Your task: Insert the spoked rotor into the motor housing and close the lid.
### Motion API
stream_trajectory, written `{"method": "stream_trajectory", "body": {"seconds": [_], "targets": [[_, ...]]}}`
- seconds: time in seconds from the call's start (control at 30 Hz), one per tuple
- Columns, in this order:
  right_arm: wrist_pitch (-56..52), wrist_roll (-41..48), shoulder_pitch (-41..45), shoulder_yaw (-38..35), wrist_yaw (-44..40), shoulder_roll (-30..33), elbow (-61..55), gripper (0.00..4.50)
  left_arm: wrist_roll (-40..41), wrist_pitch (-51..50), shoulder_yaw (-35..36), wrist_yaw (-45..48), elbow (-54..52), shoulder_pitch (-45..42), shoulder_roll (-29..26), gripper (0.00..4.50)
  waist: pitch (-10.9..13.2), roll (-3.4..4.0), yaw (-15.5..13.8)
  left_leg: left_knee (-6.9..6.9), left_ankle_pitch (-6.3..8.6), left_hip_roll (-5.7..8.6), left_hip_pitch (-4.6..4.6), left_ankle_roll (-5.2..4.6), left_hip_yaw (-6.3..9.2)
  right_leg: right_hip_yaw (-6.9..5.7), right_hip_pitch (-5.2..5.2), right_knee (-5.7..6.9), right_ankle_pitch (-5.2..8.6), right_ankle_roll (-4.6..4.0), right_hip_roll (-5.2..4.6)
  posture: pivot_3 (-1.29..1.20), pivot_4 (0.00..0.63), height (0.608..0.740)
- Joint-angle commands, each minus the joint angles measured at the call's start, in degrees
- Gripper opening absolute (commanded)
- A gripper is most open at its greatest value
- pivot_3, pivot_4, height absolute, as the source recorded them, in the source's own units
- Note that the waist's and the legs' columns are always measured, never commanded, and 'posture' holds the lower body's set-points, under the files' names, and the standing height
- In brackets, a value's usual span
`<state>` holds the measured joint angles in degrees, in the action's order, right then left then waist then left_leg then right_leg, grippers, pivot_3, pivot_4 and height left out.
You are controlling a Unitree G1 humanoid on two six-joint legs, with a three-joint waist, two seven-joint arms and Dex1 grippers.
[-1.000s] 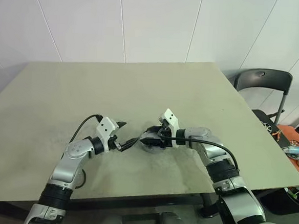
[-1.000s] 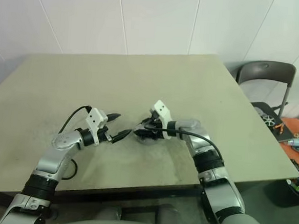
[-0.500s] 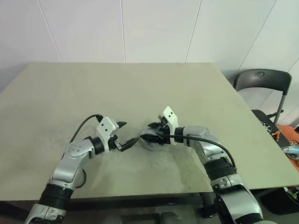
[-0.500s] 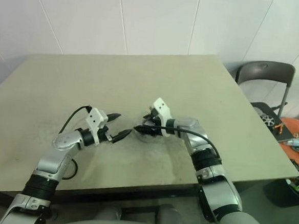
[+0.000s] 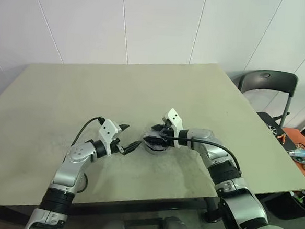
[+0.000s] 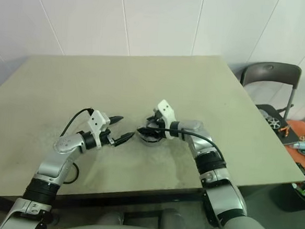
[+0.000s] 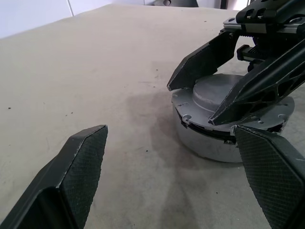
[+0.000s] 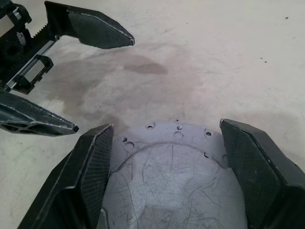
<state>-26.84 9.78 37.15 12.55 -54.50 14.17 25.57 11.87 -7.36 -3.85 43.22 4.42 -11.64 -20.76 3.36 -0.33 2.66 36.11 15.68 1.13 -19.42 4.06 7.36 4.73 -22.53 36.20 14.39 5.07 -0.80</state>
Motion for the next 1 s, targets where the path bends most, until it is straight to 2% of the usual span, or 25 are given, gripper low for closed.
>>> {"method": "stream_trajectory", "body": {"seconds": [0.03, 0.23, 0.37, 0.57, 0.7, 1.0], "targets": [[-1.27, 0.36, -0.36, 0.98, -1.62, 0.24, -2.19, 3.26, -0.05, 0.66, 0.01, -0.13, -1.04, -0.62, -0.21, 4.50, 0.00, 0.00, -0.03, 0.01, 0.00, 0.00, 0.00, 0.00, 0.00, 0.00, 0.01, 0.00, 0.00, 0.00, 0.00, 0.00, 0.000, 0.740], [-0.74, -0.36, -1.12, 1.38, -1.80, 0.65, -2.06, 3.26, 0.01, 0.82, 0.09, 0.00, -0.99, -0.43, -0.28, 4.50, 0.00, 0.00, -0.05, 0.01, 0.00, 0.00, 0.00, 0.00, 0.00, 0.00, 0.01, -0.01, 0.01, -0.01, 0.00, 0.00, 0.000, 0.740], [2.73, -2.80, -0.72, 1.11, 1.92, -0.15, 0.61, 3.26, 0.02, 0.81, 0.08, 0.00, -1.14, -0.25, -0.27, 4.50, 0.00, 0.00, -0.01, 0.01, 0.00, 0.00, 0.00, 0.00, 0.00, 0.00, 0.01, -0.02, 0.01, -0.01, 0.00, 0.00, 0.000, 0.740], [1.05, 1.28, -0.37, -1.77, 0.09, -1.33, -1.07, 3.26, 0.03, 0.61, -0.04, -0.03, -1.44, -0.01, -0.23, 4.50, 0.00, 0.00, 0.16, 0.09, 0.00, 0.00, 0.04, 0.00, 0.00, 0.00, 0.06, 0.01, 0.07, -0.13, 0.02, 0.00, 0.000, 0.740], [1.94, 2.55, 0.60, -4.11, 1.99, -2.44, -0.32, 3.26, -0.01, 0.51, -0.06, -0.07, -1.47, 0.06, -0.26, 4.50, 0.00, 0.01, 0.20, 0.05, 0.00, 0.00, -0.02, 0.00, 0.00, 0.01, -0.01, 0.00, 0.01, -0.02, 0.01, 0.00, 0.000, 0.740], [5.11, -2.76, -1.08, 0.30, 2.00, -1.52, 1.50, 3.26, -0.14, 0.42, -0.12, -0.07, -0.99, -0.39, -0.27, 4.50, 0.01, 0.01, 0.21, 0.00, 0.00, -0.01, -0.01, 0.00, -0.01, 0.00, -0.02, 0.00, 0.00, -0.01, 0.01, 0.00, 0.000, 0.740]]}}
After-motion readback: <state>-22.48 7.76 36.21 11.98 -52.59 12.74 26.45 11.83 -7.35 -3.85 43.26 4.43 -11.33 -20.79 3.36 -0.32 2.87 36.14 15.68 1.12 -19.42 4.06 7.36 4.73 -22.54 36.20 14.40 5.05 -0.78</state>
